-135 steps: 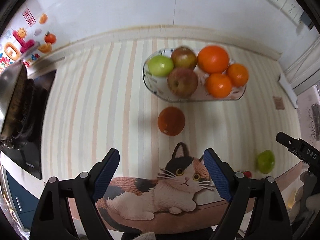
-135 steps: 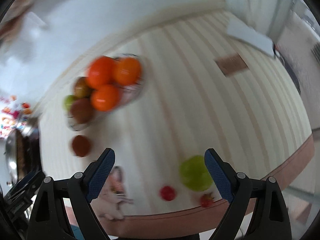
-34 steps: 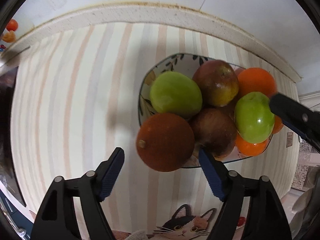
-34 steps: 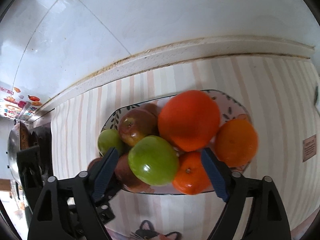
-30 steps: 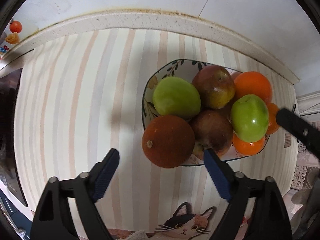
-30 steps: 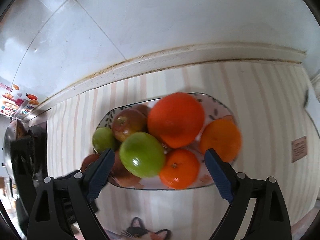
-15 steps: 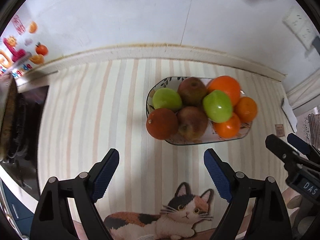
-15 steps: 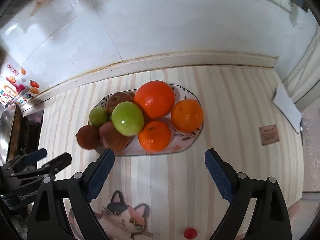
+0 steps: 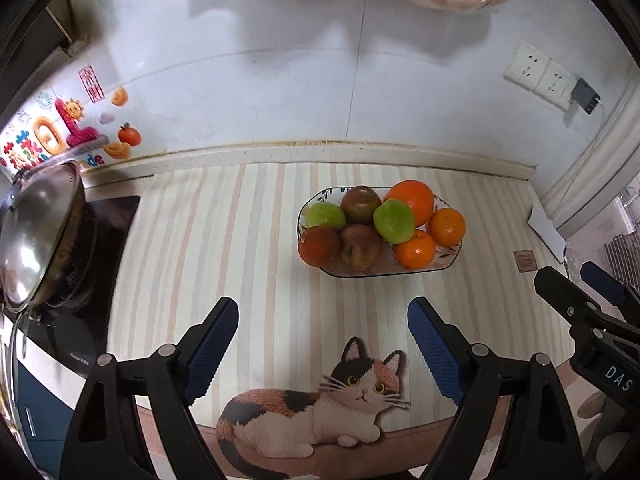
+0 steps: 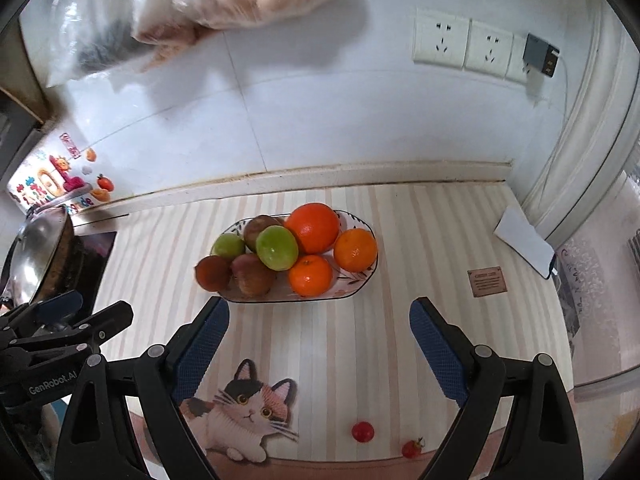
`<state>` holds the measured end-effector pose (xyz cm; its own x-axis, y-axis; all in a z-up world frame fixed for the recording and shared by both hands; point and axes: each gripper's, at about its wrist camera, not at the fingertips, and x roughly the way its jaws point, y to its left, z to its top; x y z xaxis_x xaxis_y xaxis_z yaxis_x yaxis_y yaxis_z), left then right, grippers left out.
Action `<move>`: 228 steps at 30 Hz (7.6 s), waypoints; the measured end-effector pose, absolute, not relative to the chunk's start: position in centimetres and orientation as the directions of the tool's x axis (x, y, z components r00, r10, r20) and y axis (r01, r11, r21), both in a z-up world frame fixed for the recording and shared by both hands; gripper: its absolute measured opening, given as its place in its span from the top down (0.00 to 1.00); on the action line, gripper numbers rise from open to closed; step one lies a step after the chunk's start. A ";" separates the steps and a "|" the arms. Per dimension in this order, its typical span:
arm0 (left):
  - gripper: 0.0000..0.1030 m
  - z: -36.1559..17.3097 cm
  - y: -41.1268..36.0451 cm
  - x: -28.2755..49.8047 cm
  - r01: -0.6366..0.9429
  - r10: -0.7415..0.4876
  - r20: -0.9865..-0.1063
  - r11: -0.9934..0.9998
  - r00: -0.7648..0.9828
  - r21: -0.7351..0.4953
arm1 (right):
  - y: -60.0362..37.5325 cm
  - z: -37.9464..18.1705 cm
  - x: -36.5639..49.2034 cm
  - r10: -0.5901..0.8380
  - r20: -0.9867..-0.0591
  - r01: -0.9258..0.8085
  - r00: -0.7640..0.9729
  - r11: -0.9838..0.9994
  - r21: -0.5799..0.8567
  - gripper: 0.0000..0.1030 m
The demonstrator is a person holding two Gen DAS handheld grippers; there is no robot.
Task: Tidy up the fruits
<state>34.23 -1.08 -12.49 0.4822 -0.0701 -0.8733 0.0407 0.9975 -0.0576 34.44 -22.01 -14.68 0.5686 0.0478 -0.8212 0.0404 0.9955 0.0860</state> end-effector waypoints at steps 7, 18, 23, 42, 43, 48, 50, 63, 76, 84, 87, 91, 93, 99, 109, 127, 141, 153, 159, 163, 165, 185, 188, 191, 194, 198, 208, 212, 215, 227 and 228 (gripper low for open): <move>0.16 -11.0 -0.8 31.8 0.044 -0.066 -0.857 0.998 0.511 -0.050 | -21.9 -12.7 31.3 0.060 -0.795 0.046 0.603 0.993 0.110 0.09; 0.16 -12.4 -2.9 31.4 0.091 -0.079 -0.874 0.995 0.479 -0.040 | -24.4 -15.3 30.5 0.146 -0.827 0.119 0.542 0.961 0.248 0.09; 0.16 -16.2 -7.1 32.2 0.158 -0.090 -0.914 0.987 0.396 -0.029 | -29.9 -19.7 30.3 0.102 -0.873 0.243 0.476 0.939 0.243 0.09; 0.17 -30.3 -18.1 32.4 0.343 -0.003 -0.997 0.939 0.077 0.024 | -36.0 -37.7 25.4 0.218 -0.957 0.399 0.190 0.874 0.278 0.51; 0.17 -30.4 -18.1 32.4 0.342 0.000 -0.997 0.939 0.076 0.026 | -36.0 -38.0 25.2 0.216 -0.958 0.397 0.189 0.875 0.276 0.53; 0.17 -30.8 -19.2 32.6 0.363 -0.009 -0.998 0.932 0.068 0.017 | -35.2 -38.3 25.0 0.167 -0.967 0.343 0.191 0.912 0.225 0.74; 0.20 -31.0 -20.0 32.5 0.378 -0.021 -0.998 0.926 0.062 0.004 | -35.2 -38.3 24.7 0.161 -0.967 0.337 0.199 0.915 0.222 0.74; 0.39 -33.7 -26.5 31.6 0.485 -0.108 -0.993 0.866 -0.052 -0.119 | -38.0 -37.8 23.5 0.143 -0.967 0.418 0.212 0.881 0.221 0.74; 0.74 -32.8 -24.6 32.8 0.456 -0.121 -0.993 0.884 0.015 -0.101 | -38.0 -37.1 24.8 0.162 -0.958 0.401 0.238 0.882 0.249 0.74; 0.74 -28.2 -18.2 38.5 0.295 -0.144 -0.974 0.952 0.175 -0.088 | -34.9 -34.2 32.5 0.270 -0.908 0.265 0.321 0.895 0.359 0.74; 0.74 -27.4 -16.1 41.4 0.228 -0.130 -0.965 0.971 0.230 -0.076 | -32.9 -33.0 36.5 0.303 -0.880 0.194 0.367 0.900 0.391 0.74; 0.74 -27.6 -14.3 44.9 0.164 -0.115 -0.957 0.984 0.266 -0.073 | -30.7 -32.5 41.3 0.313 -0.859 0.135 0.405 0.909 0.395 0.74; 0.74 -27.7 -13.4 46.1 0.146 -0.116 -0.954 0.986 0.277 -0.078 | -30.1 -32.9 43.2 0.324 -0.857 0.122 0.401 0.908 0.401 0.74; 0.74 -28.8 -12.5 47.8 0.125 -0.124 -0.951 0.988 0.283 -0.091 | -29.1 -34.5 47.9 0.376 -0.836 0.136 0.399 0.878 0.460 0.74; 0.73 -29.1 -12.7 47.8 0.140 -0.107 -0.939 0.988 0.328 -0.064 | -29.5 -37.3 49.1 0.407 -0.835 0.208 0.371 0.840 0.501 0.72; 0.18 -25.4 -9.6 44.0 0.068 -0.098 -0.941 0.994 0.324 -0.080 | -31.0 -31.6 43.2 0.213 -0.898 0.166 0.386 0.941 0.295 0.10; 0.18 -19.3 -7.2 36.6 0.048 -0.074 -0.899 0.997 0.432 -0.059 | -27.9 -24.1 36.2 0.107 -0.876 0.071 0.470 0.985 0.158 0.09; 0.18 -12.3 -5.2 27.1 0.075 -0.075 -0.826 0.996 0.559 -0.040 | -25.3 -15.3 25.8 0.069 -0.792 0.050 0.607 0.991 0.125 0.05; 0.18 -9.3 -3.5 21.3 0.087 -0.073 -0.791 0.996 0.607 -0.026 | -23.6 -12.1 19.5 0.064 -0.767 0.052 0.638 0.991 0.126 0.05; 0.18 -7.9 -2.4 17.8 0.083 -0.074 -0.775 0.996 0.628 -0.027 | -22.5 -9.9 15.2 0.049 -0.742 0.059 0.669 0.991 0.119 0.04; 0.18 -7.2 -1.9 16.2 0.080 -0.080 -0.765 0.996 0.639 -0.038 | -22.0 -8.6 13.1 0.044 -0.729 0.062 0.683 0.991 0.117 0.04; 0.18 -2.4 -1.3 6.8 0.025 -0.037 -0.691 0.999 0.722 -0.026 | -21.9 -1.8 1.9 0.048 -0.649 0.041 0.759 0.992 0.122 0.03; 0.18 -2.3 -1.4 6.5 0.014 -0.027 -0.687 1.000 0.726 -0.024 | -22.1 -1.5 1.9 0.062 -0.644 0.025 0.763 0.992 0.125 0.03; 0.18 -2.6 -1.3 6.9 -0.002 -0.011 -0.693 1.000 0.721 -0.018 | -22.0 -1.7 2.8 0.072 -0.645 0.013 0.760 0.992 0.127 0.03; 0.18 -3.1 -1.1 7.5 -0.023 0.013 -0.698 1.000 0.716 -0.006 | -22.0 -2.4 4.0 0.089 -0.656 0.002 0.749 0.991 0.136 0.03; 0.18 -4.3 -1.0 8.9 -0.046 0.039 -0.713 0.999 0.700 0.009 | -21.8 -3.6 5.8 0.077 -0.661 0.001 0.746 0.993 0.116 0.03; 0.18 -7.1 -1.2 12.3 -0.057 0.070 -0.755 0.997 0.652 0.043 | -21.6 -7.4 10.7 0.084 -0.708 0.001 0.701 0.993 0.119 0.03; 0.18 -7.7 -1.5 13.2 -0.055 0.072 -0.763 0.997 0.643 0.048 | -21.5 -8.2 11.7 0.092 -0.718 0.000 0.689 0.992 0.127 0.03; 0.18 -8.1 -1.5 13.7 -0.057 0.071 -0.771 0.997 0.633 0.045 | -21.4 -8.4 12.1 0.090 -0.721 -0.001 0.687 0.993 0.122 0.03; 0.18 -8.1 -1.6 14.5 -0.055 0.066 -0.771 0.998 0.634 0.041 | -21.3 -8.4 12.7 0.086 -0.721 -0.005 0.688 0.994 0.114 0.03; 0.18 -8.1 -1.5 14.5 -0.055 0.068 -0.770 0.998 0.634 0.043 | -21.2 -8.5 12.8 0.086 -0.723 -0.008 0.686 0.994 0.112 0.03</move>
